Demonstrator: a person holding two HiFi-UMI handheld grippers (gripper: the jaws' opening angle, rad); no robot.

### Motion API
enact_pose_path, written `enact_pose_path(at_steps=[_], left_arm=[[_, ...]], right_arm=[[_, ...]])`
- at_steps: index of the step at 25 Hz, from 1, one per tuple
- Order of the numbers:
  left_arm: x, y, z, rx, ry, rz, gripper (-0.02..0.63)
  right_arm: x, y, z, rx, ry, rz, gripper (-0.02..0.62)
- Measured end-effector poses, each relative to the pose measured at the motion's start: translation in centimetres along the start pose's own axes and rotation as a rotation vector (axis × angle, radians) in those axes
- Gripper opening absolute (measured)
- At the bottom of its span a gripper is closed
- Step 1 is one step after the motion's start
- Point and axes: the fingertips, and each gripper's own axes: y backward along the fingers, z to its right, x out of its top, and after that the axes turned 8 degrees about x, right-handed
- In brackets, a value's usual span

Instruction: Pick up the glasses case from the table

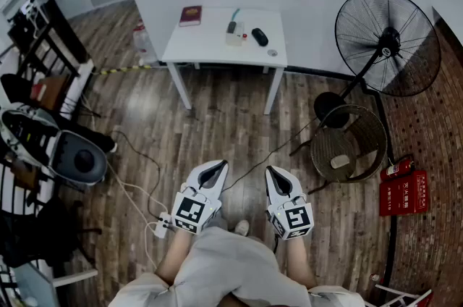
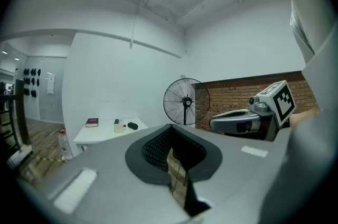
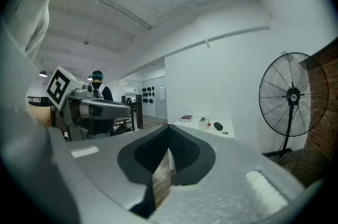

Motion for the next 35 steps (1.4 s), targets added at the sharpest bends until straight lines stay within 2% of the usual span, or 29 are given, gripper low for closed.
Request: enact_pose_path(at_steps=[8, 15, 26, 35], left_arm=[[0.3, -0.6, 1.4, -0.011, -0.009, 0.007, 0.018], [0.9, -3.6, -0.4, 0.007, 0.007, 0.002, 0.018], [1.0, -13.1, -7.8, -0.044, 0.009, 0.016, 0.018], [2.1, -19.0, -14.3, -0.078, 0.02, 0.01, 0.018]], right_arm=[[0.5, 0.5, 0.8, -0.01, 0.008, 0.018, 0.005], [0.5, -2.1, 3.1, -0.007, 0.026, 0.003, 0.005], [1.5, -12.1, 9.6, -0.043, 0.024, -0.027, 0.005], [2.8, -19.9, 12.8, -0.077, 0.012, -0.044, 0.005]])
